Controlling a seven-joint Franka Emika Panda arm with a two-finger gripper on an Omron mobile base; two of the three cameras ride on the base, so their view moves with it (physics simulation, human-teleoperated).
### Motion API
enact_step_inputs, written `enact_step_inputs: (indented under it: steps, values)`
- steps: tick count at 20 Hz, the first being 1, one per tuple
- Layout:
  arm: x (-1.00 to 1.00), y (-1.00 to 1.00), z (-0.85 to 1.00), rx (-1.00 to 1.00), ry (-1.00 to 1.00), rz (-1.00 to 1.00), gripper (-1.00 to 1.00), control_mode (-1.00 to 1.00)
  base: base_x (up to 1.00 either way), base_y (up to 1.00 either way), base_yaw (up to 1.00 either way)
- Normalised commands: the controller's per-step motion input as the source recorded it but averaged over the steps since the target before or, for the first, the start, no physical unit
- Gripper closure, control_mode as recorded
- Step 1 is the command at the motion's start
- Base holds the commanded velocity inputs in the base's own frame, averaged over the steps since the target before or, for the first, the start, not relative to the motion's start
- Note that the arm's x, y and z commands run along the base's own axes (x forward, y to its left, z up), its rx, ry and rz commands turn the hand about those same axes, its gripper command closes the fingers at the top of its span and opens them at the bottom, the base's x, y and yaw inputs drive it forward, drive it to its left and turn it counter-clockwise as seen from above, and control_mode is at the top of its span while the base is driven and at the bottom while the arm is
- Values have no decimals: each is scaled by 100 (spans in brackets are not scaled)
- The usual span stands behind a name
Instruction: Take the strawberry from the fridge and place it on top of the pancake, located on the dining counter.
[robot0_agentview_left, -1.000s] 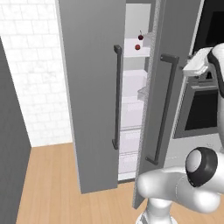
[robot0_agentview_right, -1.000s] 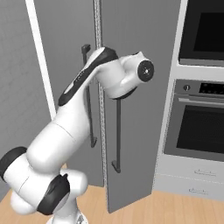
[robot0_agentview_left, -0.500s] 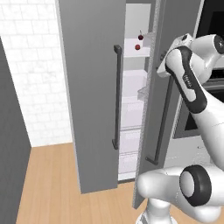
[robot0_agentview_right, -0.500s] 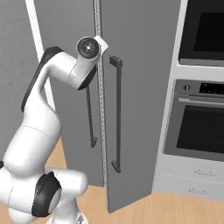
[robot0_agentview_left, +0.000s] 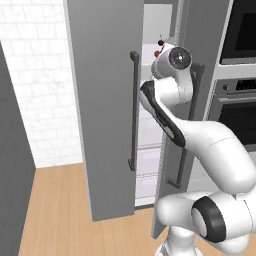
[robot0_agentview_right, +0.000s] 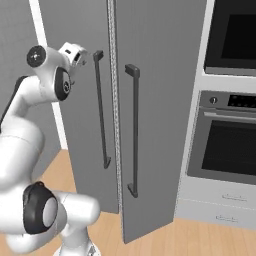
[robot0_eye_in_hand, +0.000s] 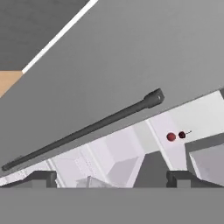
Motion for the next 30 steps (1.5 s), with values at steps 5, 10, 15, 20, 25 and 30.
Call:
enact_step_inputs:
  steps: [5, 10, 15, 20, 25, 30]
  values:
    - [54, 6, -22, -15, 7, -31, -100, -100, 0, 0, 0]
    - [61, -24, -11, -5, 1, -29, -100, -100, 0, 0, 0]
    - [55, -14, -10, -5, 0, -22, -100, -100, 0, 0, 0]
    - [10, -52, -1, 0, -1, -12, -100, -100, 0, 0, 0]
    - [12, -48, 0, 0, 0, -3, -100, -100, 0, 0, 0]
    - [21, -23, 0, 0, 0, 0, -100, -100, 0, 0, 0]
